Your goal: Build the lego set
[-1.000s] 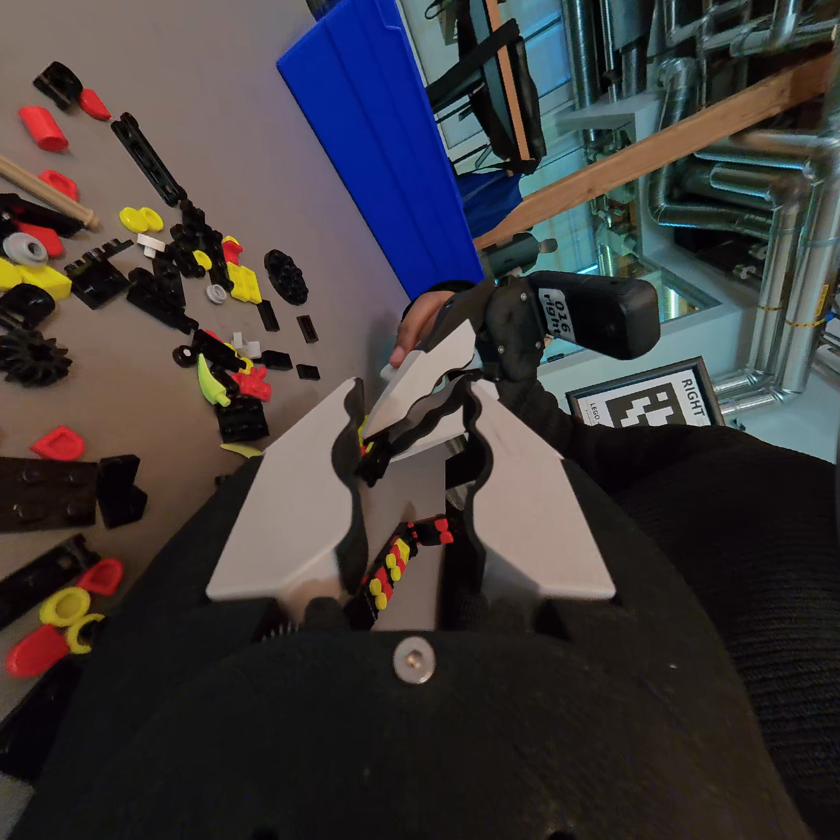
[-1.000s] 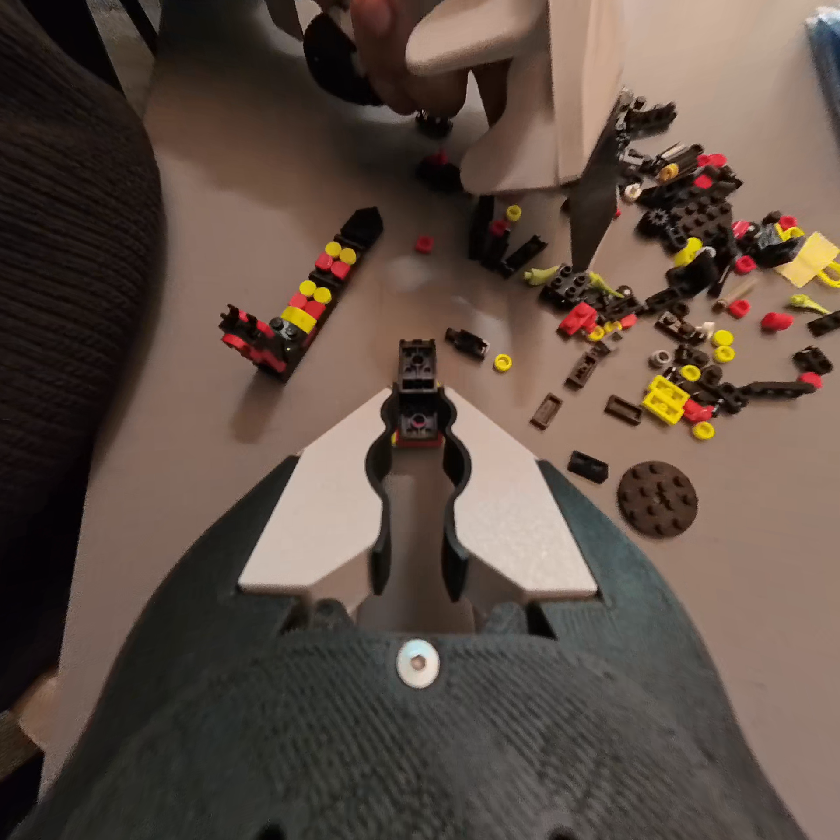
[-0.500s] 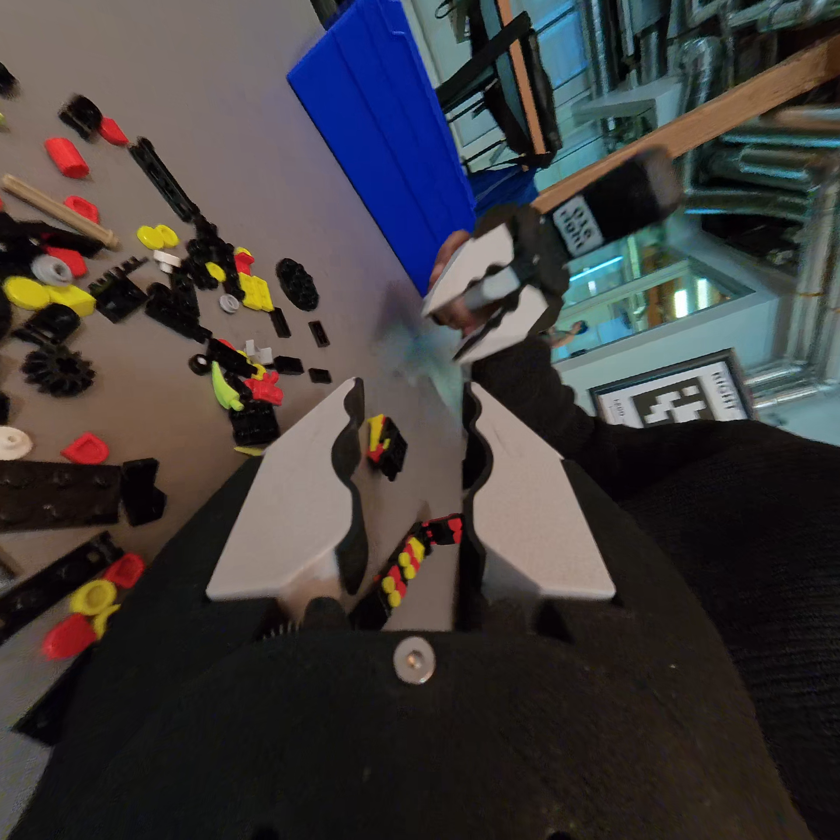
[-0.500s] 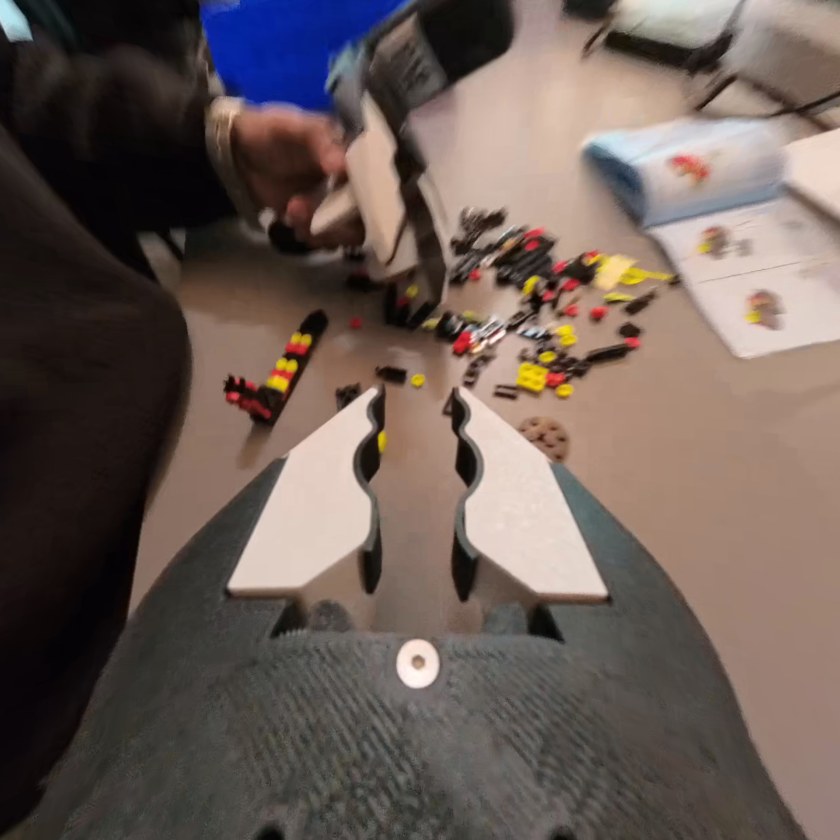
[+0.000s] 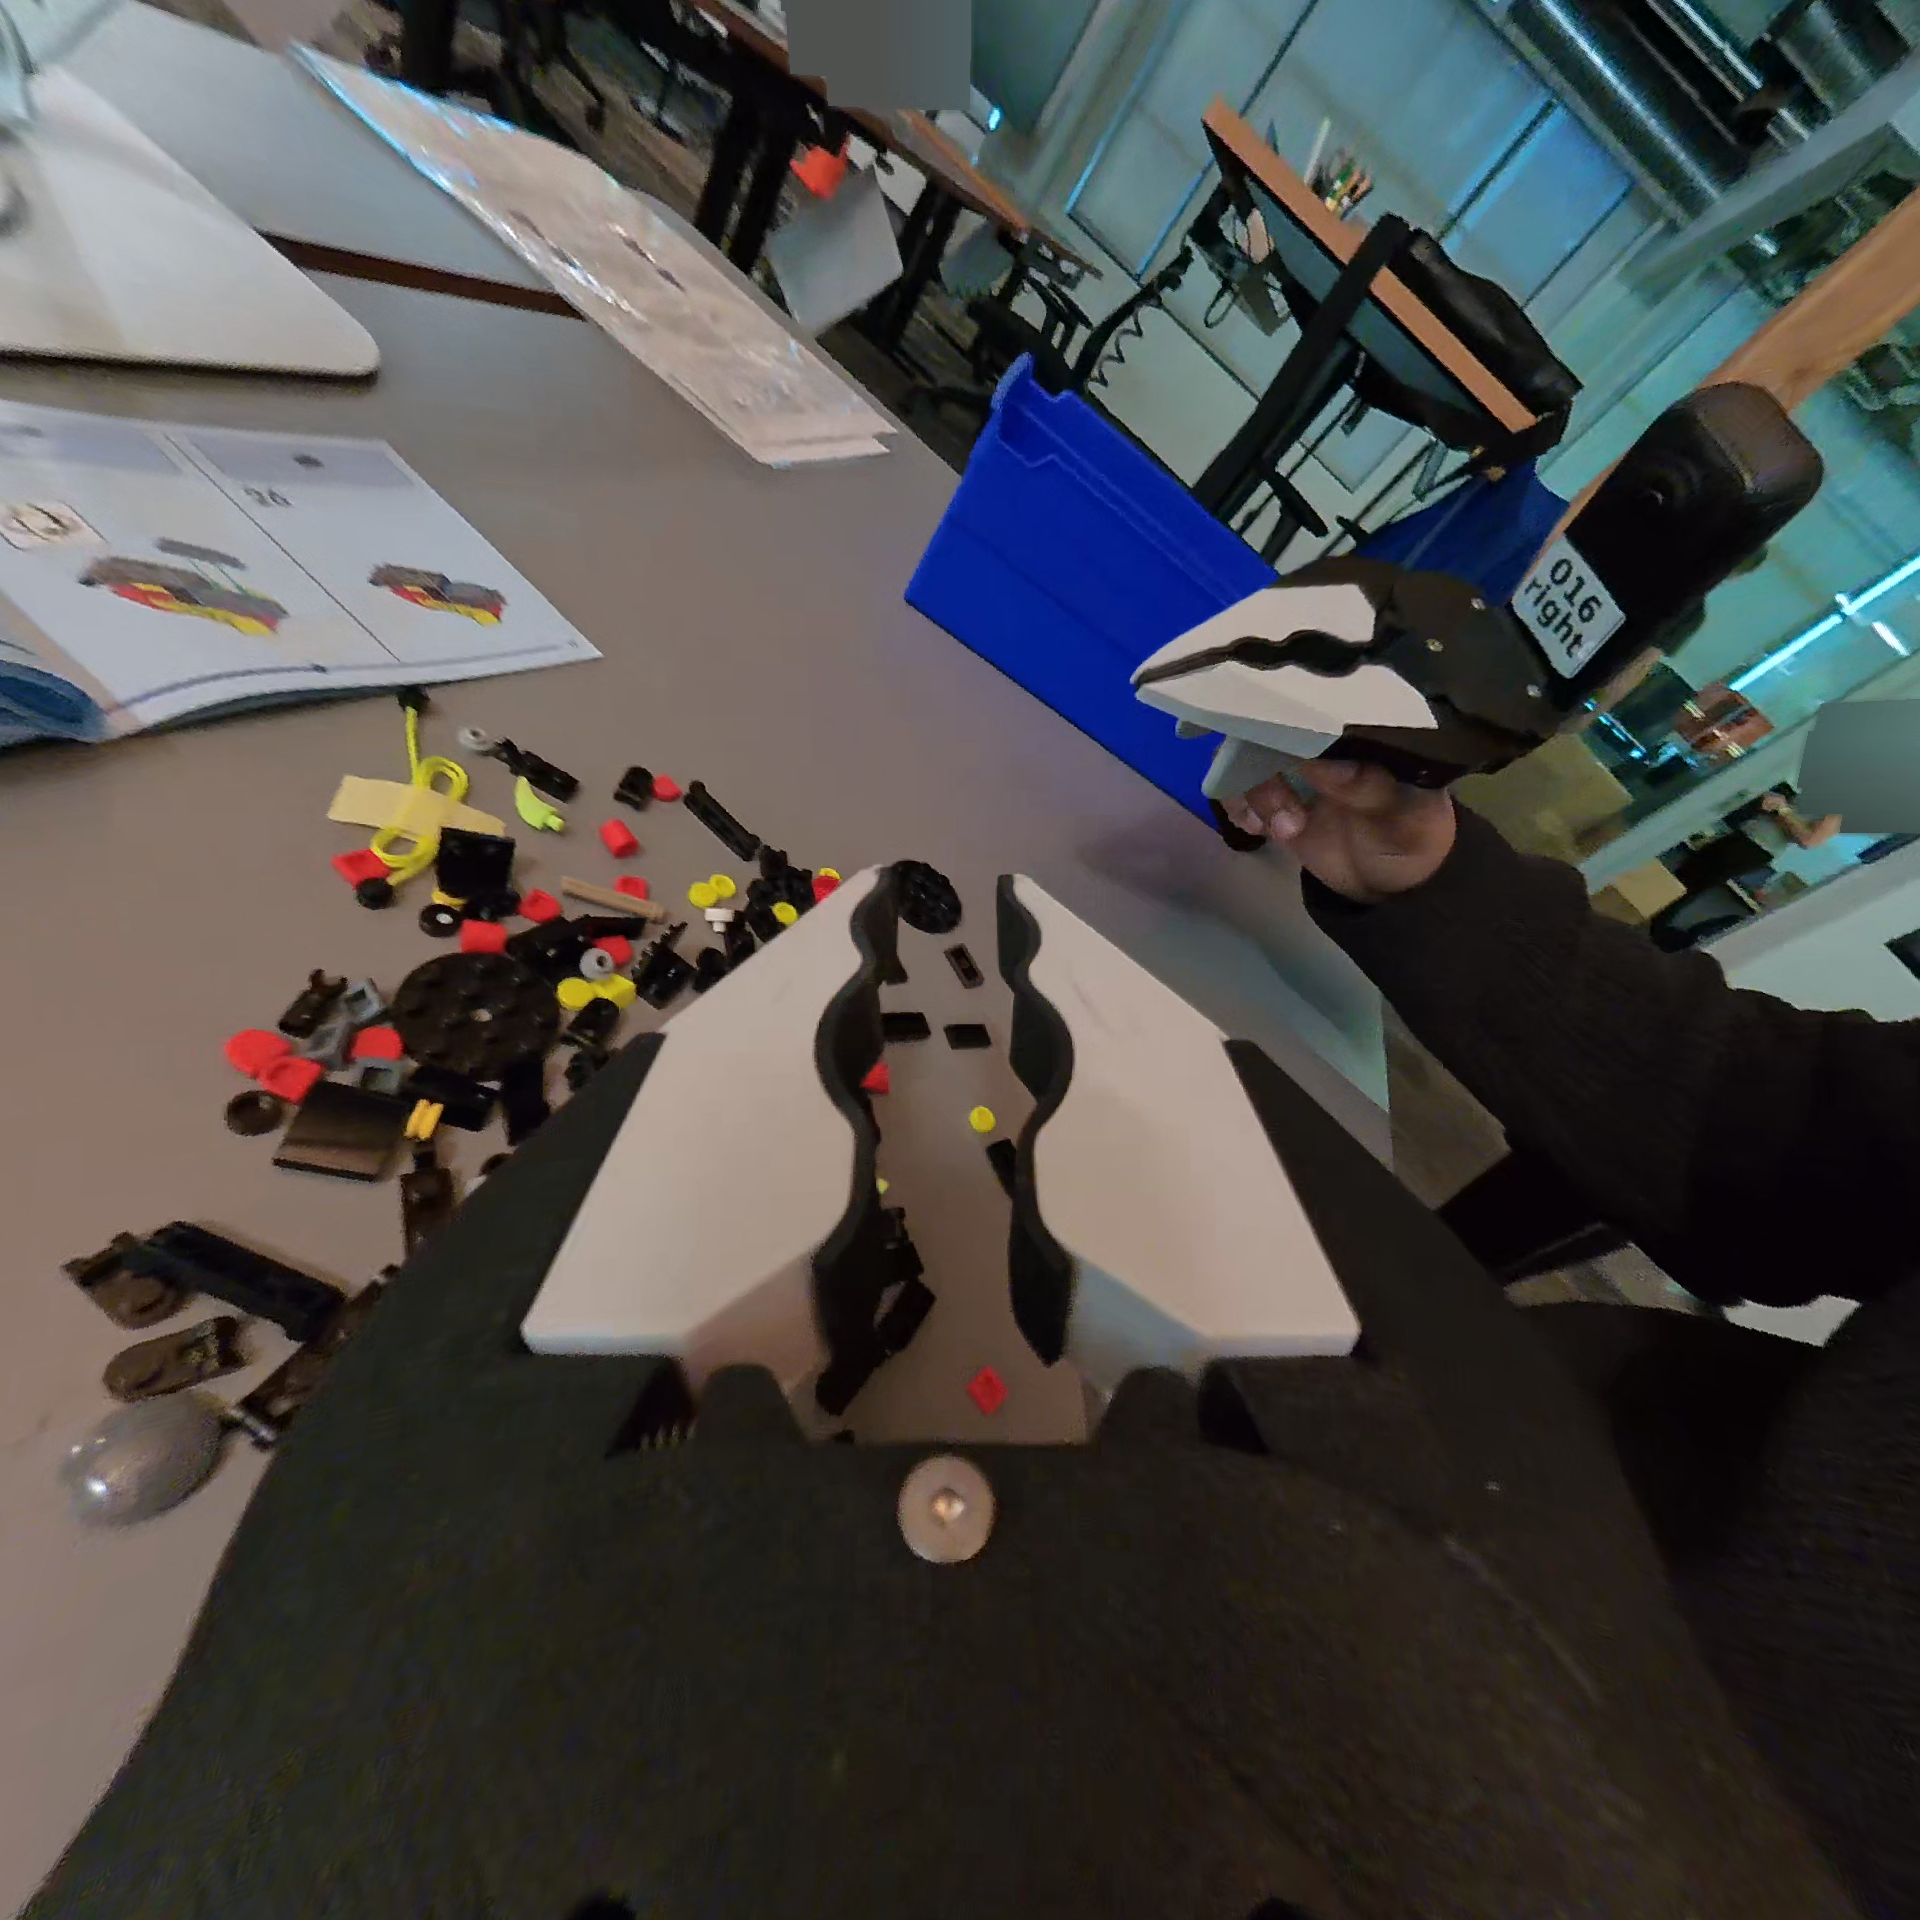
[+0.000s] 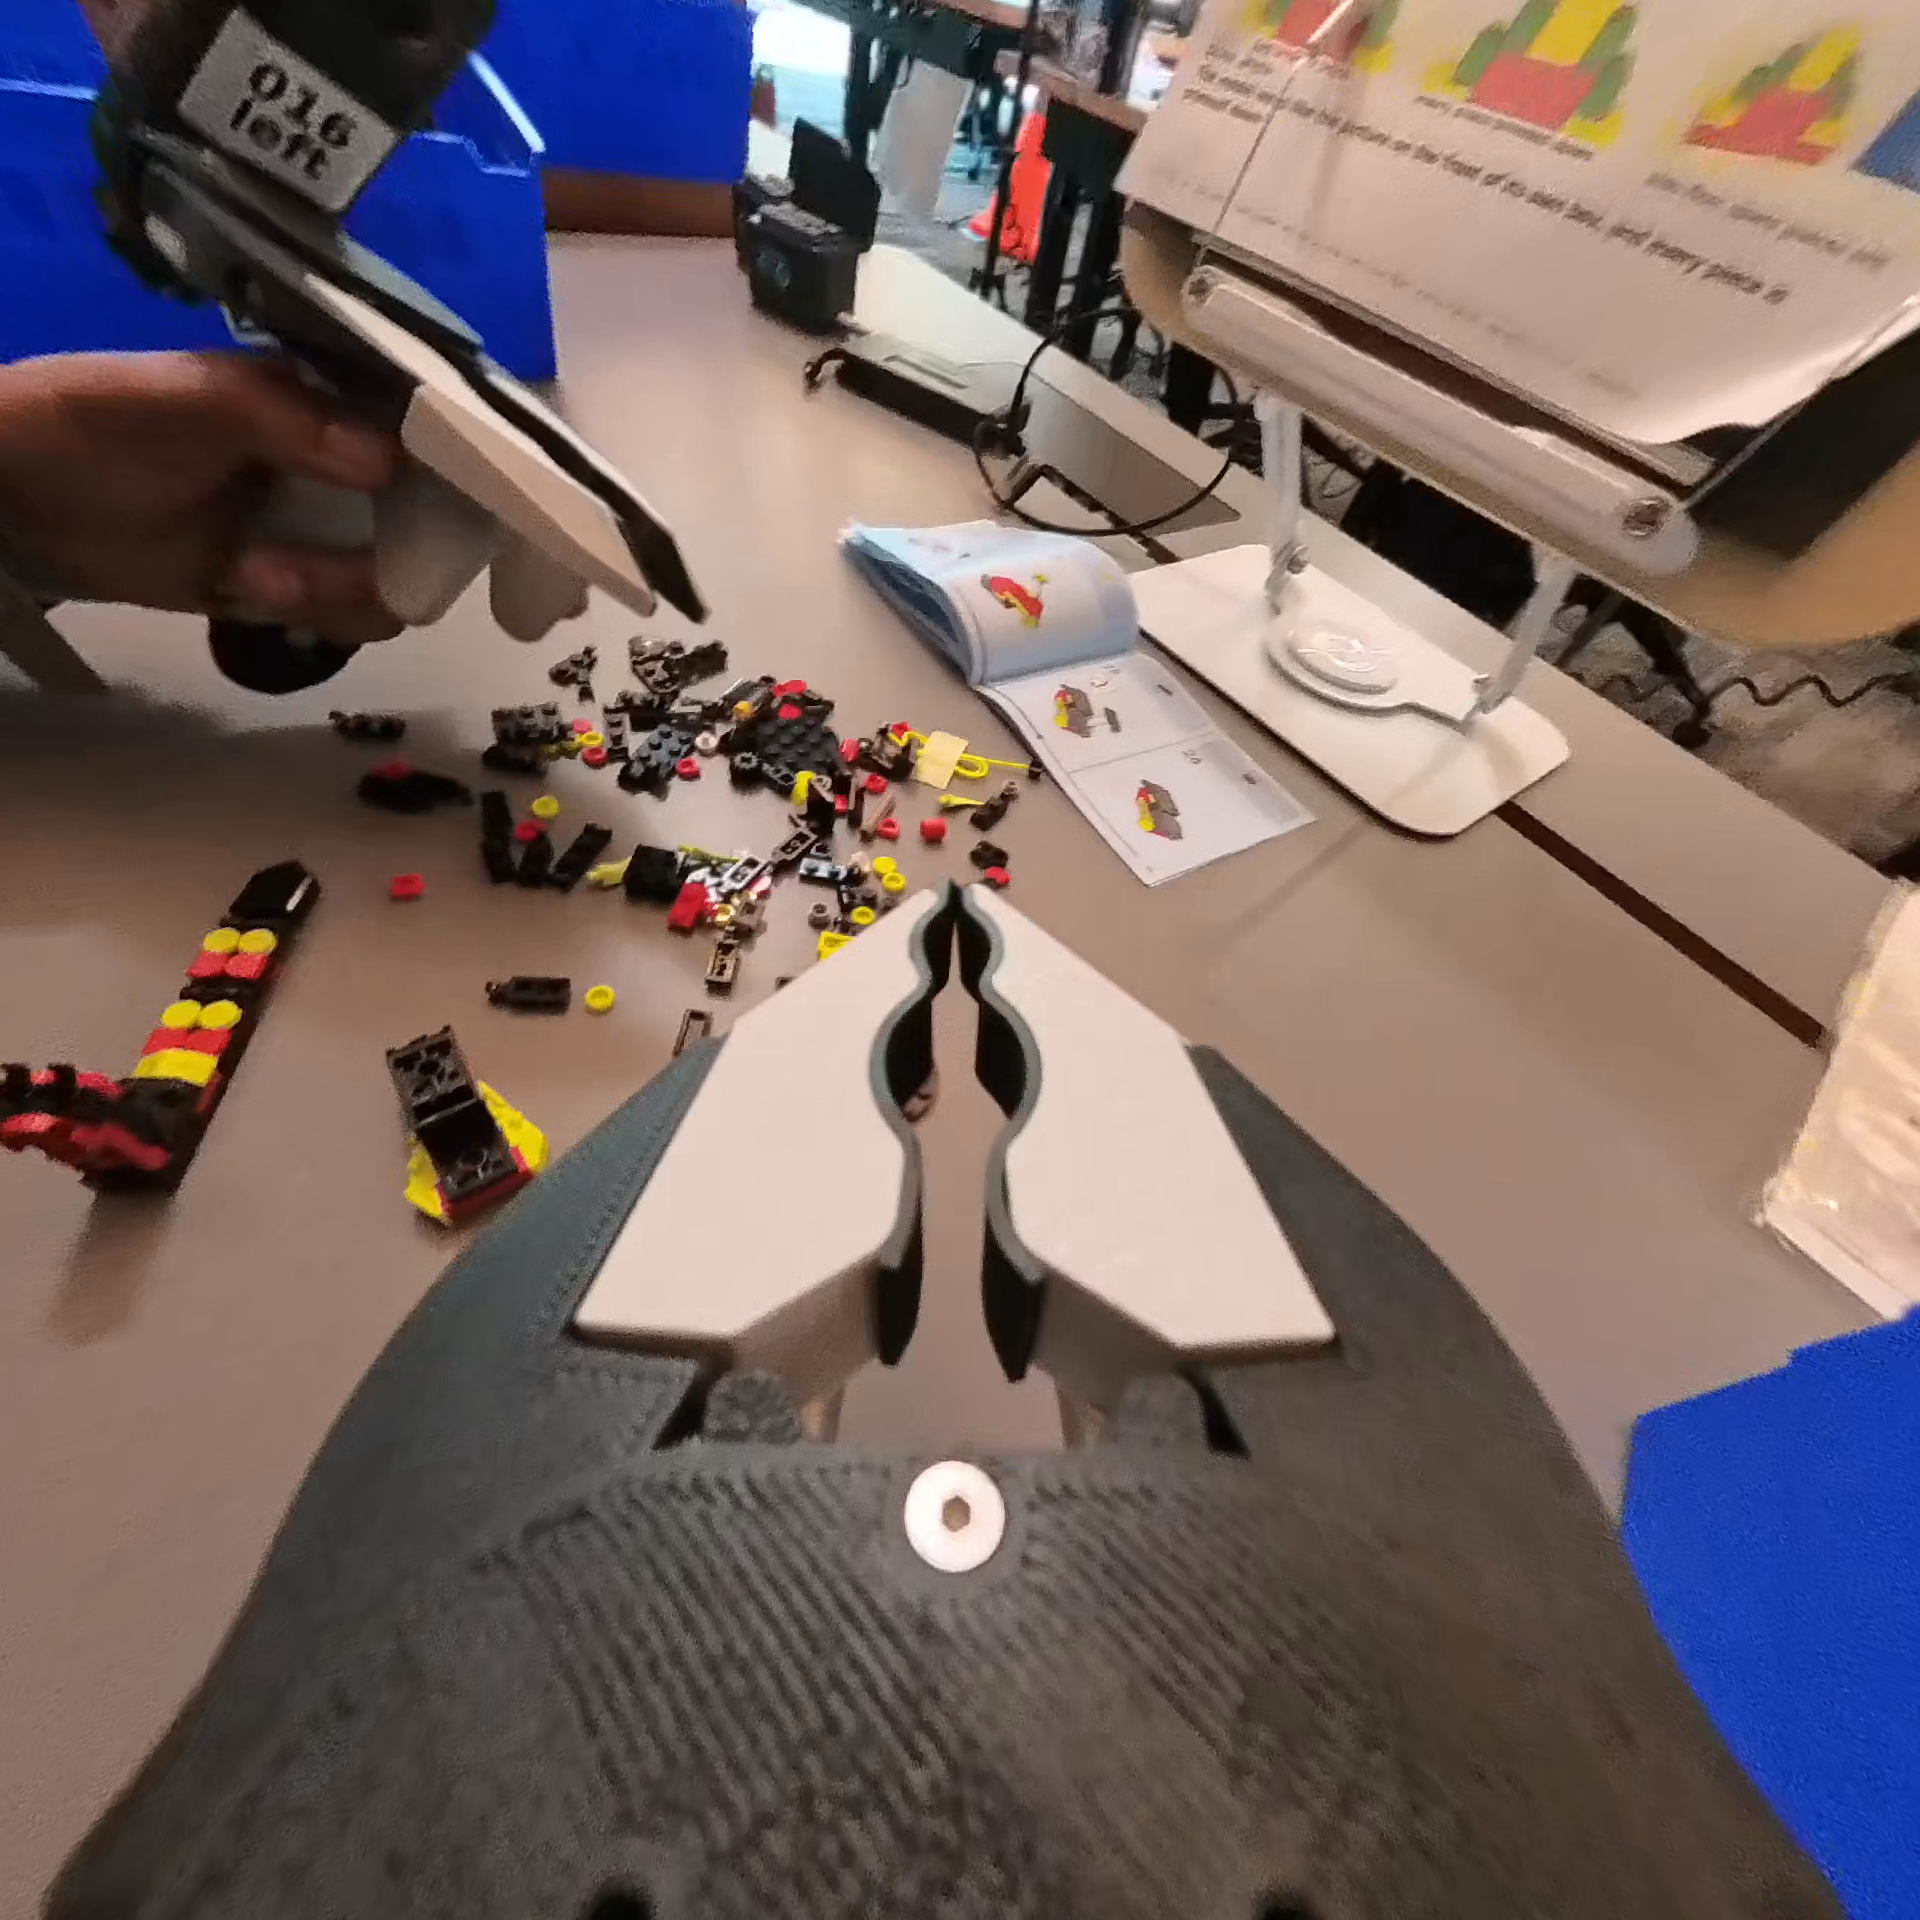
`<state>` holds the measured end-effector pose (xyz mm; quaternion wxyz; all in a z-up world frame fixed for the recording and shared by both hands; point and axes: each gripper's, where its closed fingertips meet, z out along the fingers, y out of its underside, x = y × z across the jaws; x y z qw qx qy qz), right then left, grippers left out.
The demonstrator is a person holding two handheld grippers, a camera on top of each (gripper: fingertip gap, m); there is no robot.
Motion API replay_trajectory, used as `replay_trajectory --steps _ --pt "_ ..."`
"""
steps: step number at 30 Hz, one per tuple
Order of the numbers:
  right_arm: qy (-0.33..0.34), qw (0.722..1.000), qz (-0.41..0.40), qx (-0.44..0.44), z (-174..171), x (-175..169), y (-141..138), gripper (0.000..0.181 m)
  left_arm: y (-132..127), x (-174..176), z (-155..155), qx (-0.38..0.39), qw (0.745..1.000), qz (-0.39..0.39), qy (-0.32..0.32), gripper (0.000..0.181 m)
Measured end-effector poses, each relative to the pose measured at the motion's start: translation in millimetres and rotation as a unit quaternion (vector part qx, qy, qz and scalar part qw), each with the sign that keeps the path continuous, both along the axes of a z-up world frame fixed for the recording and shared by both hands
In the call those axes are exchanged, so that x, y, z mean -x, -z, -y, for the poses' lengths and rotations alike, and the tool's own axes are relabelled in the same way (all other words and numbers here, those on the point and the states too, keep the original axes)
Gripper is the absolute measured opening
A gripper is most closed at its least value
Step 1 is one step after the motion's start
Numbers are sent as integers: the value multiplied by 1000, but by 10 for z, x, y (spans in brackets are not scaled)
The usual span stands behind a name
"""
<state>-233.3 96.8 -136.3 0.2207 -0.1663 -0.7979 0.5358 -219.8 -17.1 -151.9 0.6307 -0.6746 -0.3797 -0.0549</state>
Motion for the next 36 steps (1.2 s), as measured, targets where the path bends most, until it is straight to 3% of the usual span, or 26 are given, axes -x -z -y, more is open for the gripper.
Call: replay_trajectory --steps 8,36 --pt "47 995 83 42 -142 195 128 0 -86 169 220 5 997 -35 -73 10" --pt "38 997 64 3 -81 192 248 7 -6 151 183 -3 998 1 -63 12"
